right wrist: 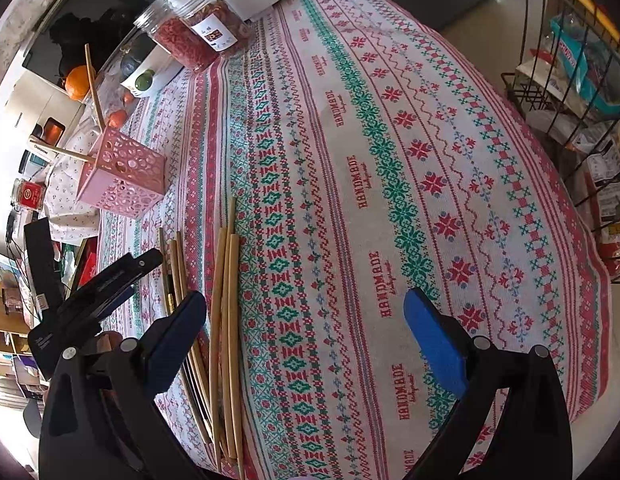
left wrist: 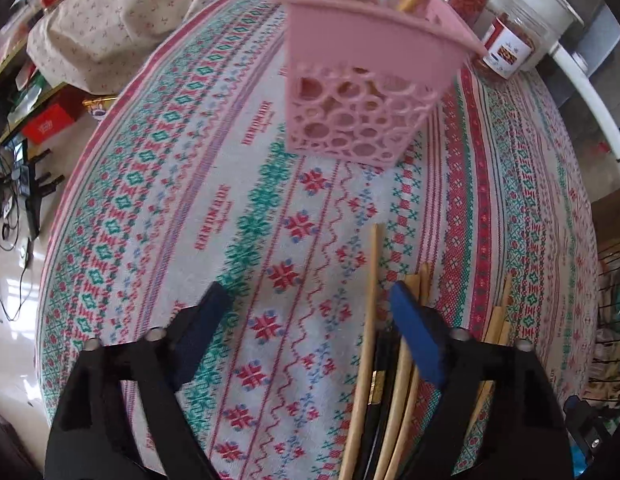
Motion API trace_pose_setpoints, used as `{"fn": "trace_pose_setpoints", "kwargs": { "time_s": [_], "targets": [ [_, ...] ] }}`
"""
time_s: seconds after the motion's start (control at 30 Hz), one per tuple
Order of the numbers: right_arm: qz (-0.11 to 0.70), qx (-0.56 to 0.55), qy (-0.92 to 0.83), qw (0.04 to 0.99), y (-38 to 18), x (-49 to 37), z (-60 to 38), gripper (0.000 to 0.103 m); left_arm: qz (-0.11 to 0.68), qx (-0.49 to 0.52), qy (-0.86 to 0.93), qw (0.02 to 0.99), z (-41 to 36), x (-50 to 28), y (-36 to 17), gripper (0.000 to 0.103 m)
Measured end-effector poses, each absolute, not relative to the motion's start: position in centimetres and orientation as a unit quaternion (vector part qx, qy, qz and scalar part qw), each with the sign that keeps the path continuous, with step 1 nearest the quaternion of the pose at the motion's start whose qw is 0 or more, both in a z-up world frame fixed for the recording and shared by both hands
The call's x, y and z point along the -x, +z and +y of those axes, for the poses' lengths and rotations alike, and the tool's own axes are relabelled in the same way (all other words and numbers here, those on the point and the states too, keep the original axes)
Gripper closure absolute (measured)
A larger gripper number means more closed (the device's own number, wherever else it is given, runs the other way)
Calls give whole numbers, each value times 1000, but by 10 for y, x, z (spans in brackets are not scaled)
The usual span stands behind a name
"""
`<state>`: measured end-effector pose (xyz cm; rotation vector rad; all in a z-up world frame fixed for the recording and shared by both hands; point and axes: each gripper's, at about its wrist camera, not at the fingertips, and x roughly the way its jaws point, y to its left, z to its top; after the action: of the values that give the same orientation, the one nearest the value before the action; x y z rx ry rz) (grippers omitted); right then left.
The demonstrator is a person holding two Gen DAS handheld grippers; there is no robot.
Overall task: Organize utensils
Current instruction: 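Move both open tools back down to the chopstick pile, then close the left tool on a bamboo chopstick while the right tool grasps another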
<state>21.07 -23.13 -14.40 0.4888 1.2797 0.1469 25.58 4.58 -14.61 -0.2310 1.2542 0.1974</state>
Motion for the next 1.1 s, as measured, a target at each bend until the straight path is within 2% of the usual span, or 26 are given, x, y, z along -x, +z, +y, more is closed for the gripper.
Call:
{"fn": "trace_pose_setpoints", "kwargs": {
  "time_s": [0.17,0.4,0.57,0.63,0.67,0.7,0.9,1.0,1.1],
  "targets": [
    [590,-239,63,769,-144,-210,-237,7,571,63,95,813,23,-258,-147,49],
    [602,-273,72,747,-152,-219,-223,7,561,24,62,825,3,-244,-140,94],
    [602,-254,66,754,-156,-224,-201,9,564,15,67,823,24,-229,-136,98],
    [602,-241,63,759,-157,-225,-193,24,565,18,73,822,33,-227,-136,98],
    [606,-226,60,761,-158,-227,-187,36,565,21,75,821,35,-226,-135,98],
    [609,-218,59,760,-159,-229,-183,41,566,24,75,820,39,-225,-135,98],
    [617,-185,48,763,-165,-235,-160,52,569,30,70,819,57,-223,-138,98],
    [612,-154,33,775,-164,-237,-150,66,570,35,68,818,65,-225,-141,98],
    [606,-141,37,782,-165,-237,-144,72,571,41,65,817,70,-226,-142,98]
  ]
}}
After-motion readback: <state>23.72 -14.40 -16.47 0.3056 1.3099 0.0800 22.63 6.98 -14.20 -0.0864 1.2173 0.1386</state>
